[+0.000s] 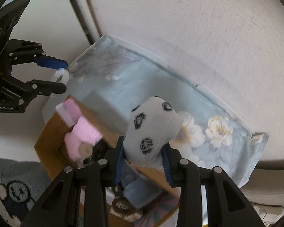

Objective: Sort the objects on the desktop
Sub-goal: 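Carry tape roll and panda plush into the box and release both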

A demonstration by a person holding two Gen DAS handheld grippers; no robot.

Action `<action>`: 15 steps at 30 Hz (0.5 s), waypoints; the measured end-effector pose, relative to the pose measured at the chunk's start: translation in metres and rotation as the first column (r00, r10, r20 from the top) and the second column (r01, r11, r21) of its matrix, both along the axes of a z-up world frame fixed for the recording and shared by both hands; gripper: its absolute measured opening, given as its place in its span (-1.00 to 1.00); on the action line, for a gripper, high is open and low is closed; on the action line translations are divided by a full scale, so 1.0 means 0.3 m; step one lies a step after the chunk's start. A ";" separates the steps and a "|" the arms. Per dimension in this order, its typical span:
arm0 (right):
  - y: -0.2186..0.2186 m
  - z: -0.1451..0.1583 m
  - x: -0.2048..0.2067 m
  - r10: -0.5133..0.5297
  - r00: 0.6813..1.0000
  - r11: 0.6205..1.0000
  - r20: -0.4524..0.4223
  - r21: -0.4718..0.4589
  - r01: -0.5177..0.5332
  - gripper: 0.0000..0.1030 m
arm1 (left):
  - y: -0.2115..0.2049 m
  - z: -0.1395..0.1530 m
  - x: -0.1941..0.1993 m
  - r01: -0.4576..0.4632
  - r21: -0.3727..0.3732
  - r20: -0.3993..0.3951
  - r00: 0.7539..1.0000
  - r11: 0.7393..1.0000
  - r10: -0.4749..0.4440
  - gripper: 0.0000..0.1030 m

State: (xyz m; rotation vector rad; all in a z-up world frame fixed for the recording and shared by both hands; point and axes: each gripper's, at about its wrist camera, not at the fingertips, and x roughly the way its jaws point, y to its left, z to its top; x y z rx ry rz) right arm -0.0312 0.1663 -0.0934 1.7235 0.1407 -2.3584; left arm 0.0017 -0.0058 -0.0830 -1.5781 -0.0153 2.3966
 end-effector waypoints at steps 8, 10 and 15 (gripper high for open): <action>-0.040 -0.028 0.165 0.041 0.999 0.999 0.034 -0.016 -0.041 -0.36 | 0.106 -0.070 0.114 0.006 0.010 0.061 0.998 1.000 -0.007 -0.25; -0.047 -0.053 0.198 0.041 0.998 0.999 0.046 -0.023 -0.040 -0.36 | 0.126 -0.092 0.138 0.004 0.021 0.079 0.997 1.000 -0.006 -0.25; -0.057 -0.110 0.289 0.036 0.996 0.998 0.080 -0.060 -0.031 -0.36 | 0.173 -0.130 0.184 0.001 0.005 0.098 0.995 1.000 -0.001 -0.25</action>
